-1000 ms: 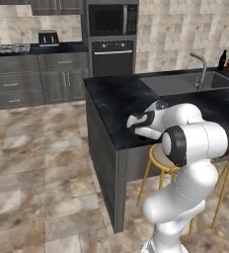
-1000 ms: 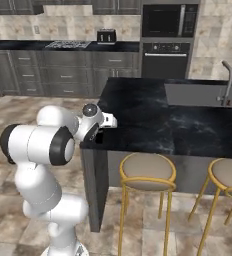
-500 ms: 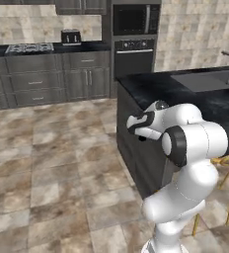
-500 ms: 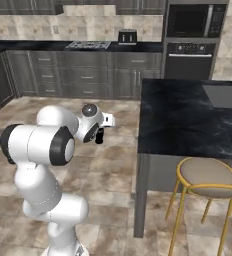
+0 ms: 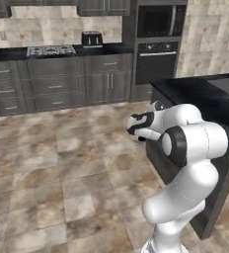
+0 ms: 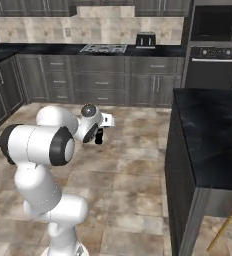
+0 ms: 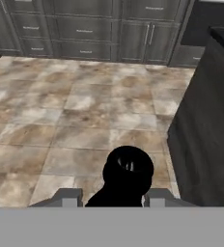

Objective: Place the large bottle from the dining counter next to the other large bottle outside the sink, and place the small bottle from the dining counter next to the other small bottle inside the sink.

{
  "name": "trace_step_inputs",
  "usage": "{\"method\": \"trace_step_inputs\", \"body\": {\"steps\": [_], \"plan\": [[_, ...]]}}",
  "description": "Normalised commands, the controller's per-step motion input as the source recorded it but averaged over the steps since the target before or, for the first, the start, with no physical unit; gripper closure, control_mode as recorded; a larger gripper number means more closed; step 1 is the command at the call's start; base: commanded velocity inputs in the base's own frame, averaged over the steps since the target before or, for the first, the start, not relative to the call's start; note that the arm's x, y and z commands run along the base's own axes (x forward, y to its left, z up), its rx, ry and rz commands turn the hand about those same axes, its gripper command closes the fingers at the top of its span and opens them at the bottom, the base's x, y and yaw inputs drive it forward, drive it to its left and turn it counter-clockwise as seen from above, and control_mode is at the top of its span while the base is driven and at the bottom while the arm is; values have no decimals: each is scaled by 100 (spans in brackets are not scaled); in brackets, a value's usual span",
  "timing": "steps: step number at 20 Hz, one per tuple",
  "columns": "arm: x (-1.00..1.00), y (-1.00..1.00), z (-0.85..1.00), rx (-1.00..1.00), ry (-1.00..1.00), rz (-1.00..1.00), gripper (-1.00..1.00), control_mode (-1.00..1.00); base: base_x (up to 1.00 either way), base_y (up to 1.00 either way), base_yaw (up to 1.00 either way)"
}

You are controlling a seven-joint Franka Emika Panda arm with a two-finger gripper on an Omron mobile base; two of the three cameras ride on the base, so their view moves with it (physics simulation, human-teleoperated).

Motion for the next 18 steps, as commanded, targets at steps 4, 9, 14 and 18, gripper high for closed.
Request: {"method": "trace_step_inputs", "body": {"steps": [4,9,14,18], "plan": [[0,0,0,0,0,0,100,100,94,74,-5],[0,0,0,0,0,0,100,100,84,72,-14],[0,0,0,0,0,0,100,100,66,61,-28],[0,0,0,0,0,0,100,100,62,57,-38]]}}
